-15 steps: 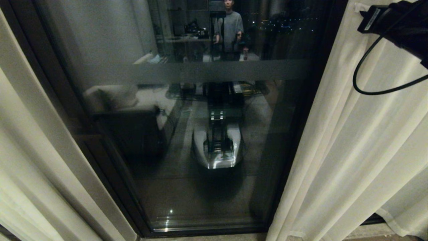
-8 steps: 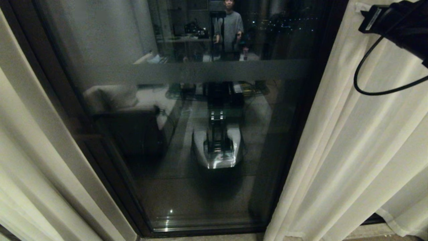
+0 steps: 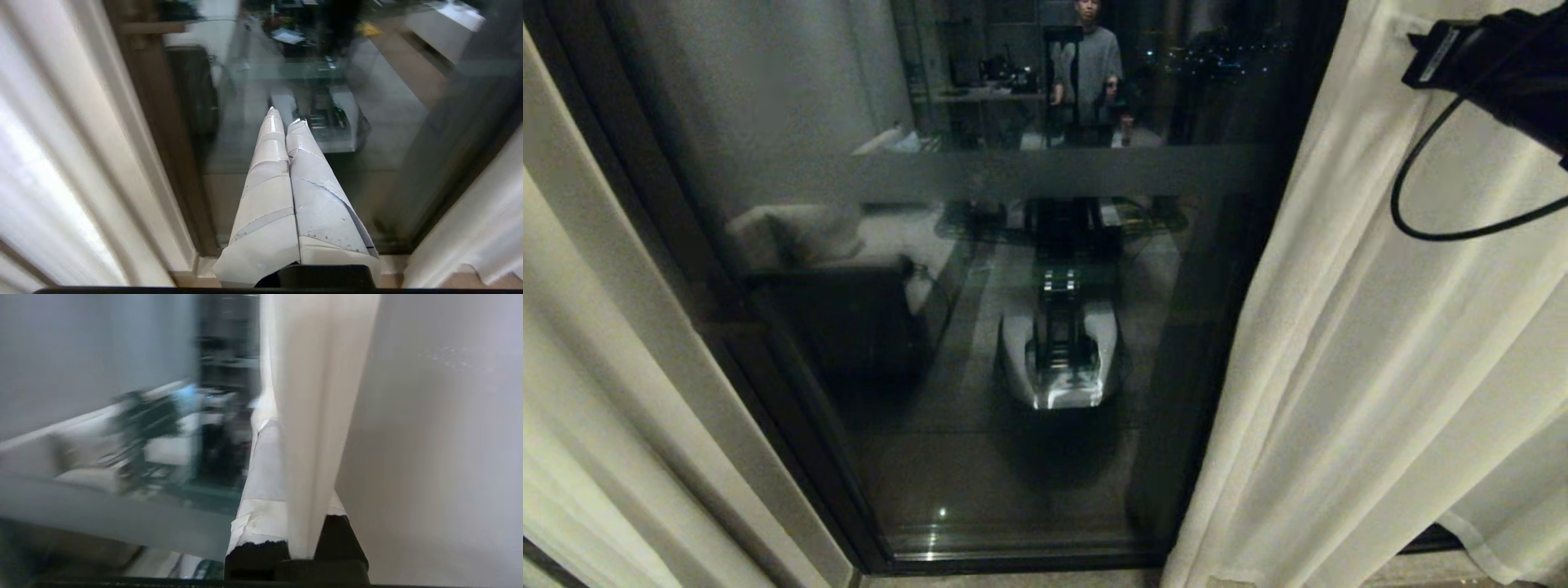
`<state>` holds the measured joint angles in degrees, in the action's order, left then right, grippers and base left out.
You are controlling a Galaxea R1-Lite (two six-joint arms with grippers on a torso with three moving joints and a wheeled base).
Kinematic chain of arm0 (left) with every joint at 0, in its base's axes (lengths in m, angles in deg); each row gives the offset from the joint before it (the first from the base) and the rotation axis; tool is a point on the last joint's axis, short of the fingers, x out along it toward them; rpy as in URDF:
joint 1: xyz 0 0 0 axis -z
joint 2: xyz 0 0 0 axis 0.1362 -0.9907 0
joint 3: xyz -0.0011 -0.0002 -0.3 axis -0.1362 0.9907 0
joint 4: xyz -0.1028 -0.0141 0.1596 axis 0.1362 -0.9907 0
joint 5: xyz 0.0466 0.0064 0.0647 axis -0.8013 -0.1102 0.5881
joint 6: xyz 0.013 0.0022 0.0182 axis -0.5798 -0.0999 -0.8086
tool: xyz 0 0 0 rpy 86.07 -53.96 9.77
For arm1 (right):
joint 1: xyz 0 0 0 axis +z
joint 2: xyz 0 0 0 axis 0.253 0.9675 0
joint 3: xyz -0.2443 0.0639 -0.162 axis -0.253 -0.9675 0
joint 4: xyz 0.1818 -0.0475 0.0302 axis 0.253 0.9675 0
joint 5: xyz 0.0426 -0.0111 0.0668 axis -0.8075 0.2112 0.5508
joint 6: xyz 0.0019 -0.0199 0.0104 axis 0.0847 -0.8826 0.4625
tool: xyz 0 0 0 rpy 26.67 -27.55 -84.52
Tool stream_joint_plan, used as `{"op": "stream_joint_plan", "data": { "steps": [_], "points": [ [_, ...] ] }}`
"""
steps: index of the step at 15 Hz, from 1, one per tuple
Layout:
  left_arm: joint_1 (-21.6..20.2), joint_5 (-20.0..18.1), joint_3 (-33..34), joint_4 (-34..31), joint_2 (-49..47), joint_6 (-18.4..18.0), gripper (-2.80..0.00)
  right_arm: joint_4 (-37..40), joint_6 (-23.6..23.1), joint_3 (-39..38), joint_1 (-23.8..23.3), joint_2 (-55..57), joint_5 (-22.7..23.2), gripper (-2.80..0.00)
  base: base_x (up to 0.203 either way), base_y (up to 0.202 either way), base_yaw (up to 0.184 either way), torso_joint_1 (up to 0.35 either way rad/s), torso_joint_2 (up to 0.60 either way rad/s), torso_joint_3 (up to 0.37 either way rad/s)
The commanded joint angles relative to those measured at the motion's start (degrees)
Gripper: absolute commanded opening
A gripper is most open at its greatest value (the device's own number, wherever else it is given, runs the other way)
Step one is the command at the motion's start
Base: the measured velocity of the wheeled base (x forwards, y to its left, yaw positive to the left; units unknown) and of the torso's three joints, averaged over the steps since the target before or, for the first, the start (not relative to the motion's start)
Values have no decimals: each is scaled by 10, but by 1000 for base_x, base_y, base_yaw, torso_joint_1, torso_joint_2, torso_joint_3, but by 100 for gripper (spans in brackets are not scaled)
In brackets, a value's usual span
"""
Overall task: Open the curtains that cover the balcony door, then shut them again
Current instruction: Pull the inner curtains open on both sides
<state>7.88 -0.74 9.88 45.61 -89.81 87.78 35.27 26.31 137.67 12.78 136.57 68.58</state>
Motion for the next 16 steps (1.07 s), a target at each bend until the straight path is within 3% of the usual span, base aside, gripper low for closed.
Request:
{"op": "stream_joint_plan", "data": {
  "steps": [1,16],
  "points": [
    [0,0,0,0,0,0,-280,0,0,-7,1,-6,1,-280,0,-196,-4,5,2,2],
    [0,0,0,0,0,0,-280,-21,1,-5,-35,5,-16,-280,0,-191,3,2,2,3]
  ]
}}
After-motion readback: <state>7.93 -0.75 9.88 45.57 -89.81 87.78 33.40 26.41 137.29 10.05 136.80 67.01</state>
